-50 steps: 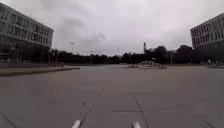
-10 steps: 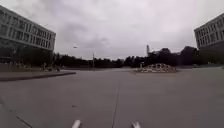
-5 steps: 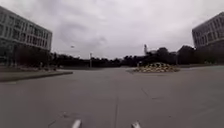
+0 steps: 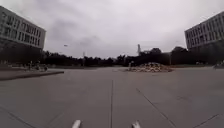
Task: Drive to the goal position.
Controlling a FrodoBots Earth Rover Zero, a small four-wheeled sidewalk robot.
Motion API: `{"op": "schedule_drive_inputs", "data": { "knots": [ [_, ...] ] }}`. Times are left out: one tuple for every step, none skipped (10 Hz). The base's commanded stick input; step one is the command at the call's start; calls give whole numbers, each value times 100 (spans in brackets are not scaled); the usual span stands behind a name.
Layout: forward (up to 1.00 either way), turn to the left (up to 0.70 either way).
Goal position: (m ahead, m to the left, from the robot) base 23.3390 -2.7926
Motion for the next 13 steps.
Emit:
{"op": "schedule_drive_inputs", "data": {
  "knots": [
    [51,0],
    [19,0],
    [0,0],
    [0,0],
    [0,0],
    [0,0],
    [0,0],
    [0,0],
    [0,0],
    [0,0],
    [0,0],
    [17,0],
    [38,0]
  ]
}}
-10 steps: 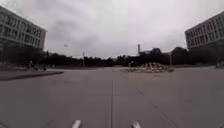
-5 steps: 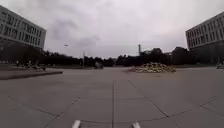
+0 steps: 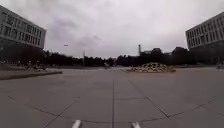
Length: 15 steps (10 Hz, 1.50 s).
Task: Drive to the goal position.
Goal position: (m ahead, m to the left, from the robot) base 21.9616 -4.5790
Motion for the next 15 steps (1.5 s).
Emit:
{"op": "schedule_drive_inputs", "data": {
  "knots": [
    [54,0],
    [43,0],
    [68,0],
    [70,0],
    [70,0],
    [70,0],
    [70,0],
    [70,0],
    [70,0],
    [70,0],
    [70,0],
    [70,0],
    [70,0],
    [70,0],
    [70,0]
  ]
}}
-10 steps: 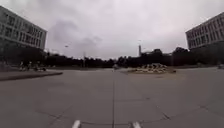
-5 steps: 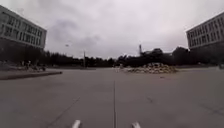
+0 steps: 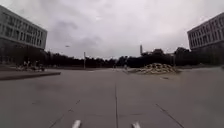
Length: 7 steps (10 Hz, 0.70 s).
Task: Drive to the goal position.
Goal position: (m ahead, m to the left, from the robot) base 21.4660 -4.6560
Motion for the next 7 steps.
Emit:
{"op": "schedule_drive_inputs", "data": {
  "knots": [
    [70,0],
    [70,0],
    [70,0],
    [70,0],
    [70,0],
    [70,0],
    [70,0]
  ]
}}
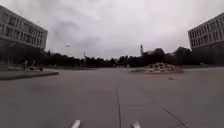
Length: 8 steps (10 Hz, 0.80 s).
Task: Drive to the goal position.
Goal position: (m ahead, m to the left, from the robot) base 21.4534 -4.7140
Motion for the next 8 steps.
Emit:
{"op": "schedule_drive_inputs", "data": {
  "knots": [
    [70,0],
    [70,0],
    [70,0],
    [70,0],
    [70,0],
    [70,0],
    [70,0],
    [70,0]
  ]
}}
